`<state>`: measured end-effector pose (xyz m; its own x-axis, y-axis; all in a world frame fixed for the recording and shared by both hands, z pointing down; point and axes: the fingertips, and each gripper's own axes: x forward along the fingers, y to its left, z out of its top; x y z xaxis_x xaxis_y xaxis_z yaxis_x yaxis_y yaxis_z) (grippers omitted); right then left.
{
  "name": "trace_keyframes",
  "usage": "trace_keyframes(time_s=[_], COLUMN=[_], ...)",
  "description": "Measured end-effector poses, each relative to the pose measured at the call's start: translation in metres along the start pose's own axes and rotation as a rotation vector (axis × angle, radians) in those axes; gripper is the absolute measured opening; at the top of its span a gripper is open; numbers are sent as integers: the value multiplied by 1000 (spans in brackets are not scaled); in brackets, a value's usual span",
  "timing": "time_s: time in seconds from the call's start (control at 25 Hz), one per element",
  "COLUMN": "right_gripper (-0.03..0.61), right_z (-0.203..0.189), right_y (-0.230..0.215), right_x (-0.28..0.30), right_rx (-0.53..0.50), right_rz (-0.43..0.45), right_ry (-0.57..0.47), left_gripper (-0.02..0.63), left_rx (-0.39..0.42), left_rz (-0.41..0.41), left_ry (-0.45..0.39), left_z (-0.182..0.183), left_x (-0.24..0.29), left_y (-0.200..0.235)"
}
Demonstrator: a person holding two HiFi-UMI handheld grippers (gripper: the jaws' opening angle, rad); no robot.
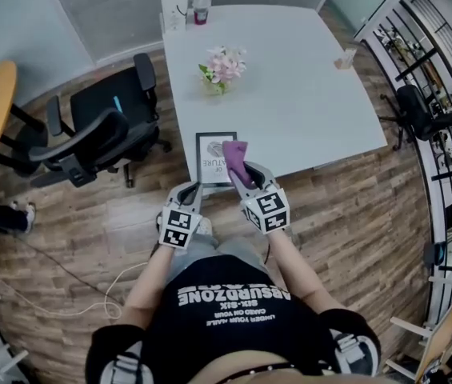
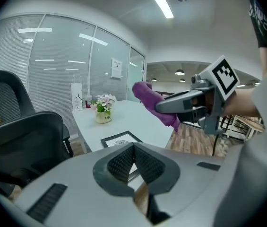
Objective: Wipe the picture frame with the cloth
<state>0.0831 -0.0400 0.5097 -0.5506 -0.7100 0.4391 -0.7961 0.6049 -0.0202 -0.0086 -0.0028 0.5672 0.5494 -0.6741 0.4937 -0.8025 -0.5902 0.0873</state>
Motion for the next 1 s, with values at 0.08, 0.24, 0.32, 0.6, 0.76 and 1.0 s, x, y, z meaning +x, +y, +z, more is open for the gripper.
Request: trace_keyframes(time_s=[0.08, 0.24, 0.32, 0.6, 0.76, 1.0], right_gripper=[132, 132, 132, 132, 132, 132], right_z=[1, -4, -8, -29, -39, -56], right_y=[-4, -11, -15, -29, -30, -29], right_x=[22, 63, 85, 145, 174, 203], right_rx=[-5, 0, 30, 24, 60, 66], right_rz=[4, 28, 42, 56, 80, 103], right_ry=[21, 72, 100, 187, 216, 272], left_gripper=[15, 15, 15, 15, 15, 15], left_rx=[-12, -43, -61, -88, -95, -107], left_rz=[-9, -32, -43, -68, -70, -68], left_ry=[15, 42, 61, 121, 164, 214], left_z=[-3, -11, -14, -28, -40, -56], left_x=[12, 38, 50, 87, 103, 119], left_y=[12, 29, 36, 48, 53, 56])
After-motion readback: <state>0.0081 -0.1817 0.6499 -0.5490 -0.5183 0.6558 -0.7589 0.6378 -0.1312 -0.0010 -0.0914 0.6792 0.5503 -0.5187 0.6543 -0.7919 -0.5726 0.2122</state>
